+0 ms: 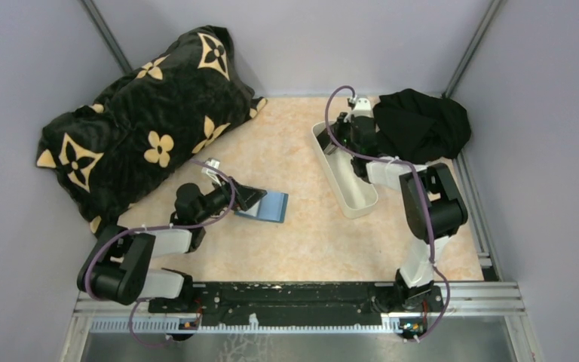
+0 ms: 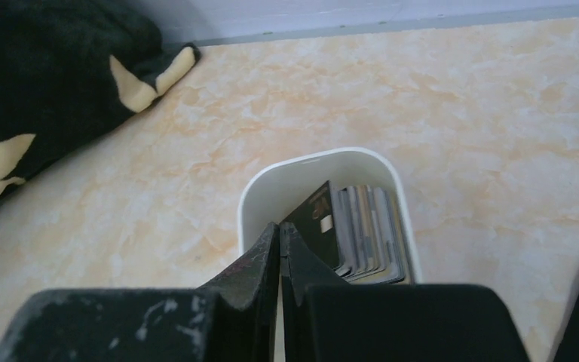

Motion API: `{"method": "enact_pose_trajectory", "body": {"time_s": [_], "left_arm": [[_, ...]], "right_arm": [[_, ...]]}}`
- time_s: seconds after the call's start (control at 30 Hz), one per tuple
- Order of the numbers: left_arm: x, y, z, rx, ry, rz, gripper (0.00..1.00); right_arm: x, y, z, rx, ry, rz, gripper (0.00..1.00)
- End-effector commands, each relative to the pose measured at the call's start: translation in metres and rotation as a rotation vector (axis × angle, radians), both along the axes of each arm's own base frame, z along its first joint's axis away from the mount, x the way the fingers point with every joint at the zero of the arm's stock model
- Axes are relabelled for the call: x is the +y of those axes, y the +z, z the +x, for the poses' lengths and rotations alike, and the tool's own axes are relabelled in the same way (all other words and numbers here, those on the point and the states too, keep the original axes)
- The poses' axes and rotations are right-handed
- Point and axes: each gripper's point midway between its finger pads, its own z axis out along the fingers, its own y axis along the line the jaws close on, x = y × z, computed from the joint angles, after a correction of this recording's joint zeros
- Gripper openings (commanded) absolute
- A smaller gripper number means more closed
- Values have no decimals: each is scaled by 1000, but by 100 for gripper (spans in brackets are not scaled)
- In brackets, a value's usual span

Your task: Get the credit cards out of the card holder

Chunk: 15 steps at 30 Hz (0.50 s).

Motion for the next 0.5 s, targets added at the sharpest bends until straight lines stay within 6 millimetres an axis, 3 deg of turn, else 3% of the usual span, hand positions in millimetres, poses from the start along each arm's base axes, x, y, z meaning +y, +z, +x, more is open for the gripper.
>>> {"method": "enact_pose_trajectory", "body": {"time_s": [0.0,0.17,0.27,0.47], "left_arm": [[24,-16,26,49,218,114,99],[42,-20,37,96,341,167,99],[48,-25,38,120,372,190,93],[52,-28,36,138,394,195,88]], "right_arm": [[35,51,-27,-96,86,-18,6],[99,35,-77,-37,250,-85,11],[132,17,-110,2,339,-140,12],[163,-26,-156,111,455,-178,17]]}}
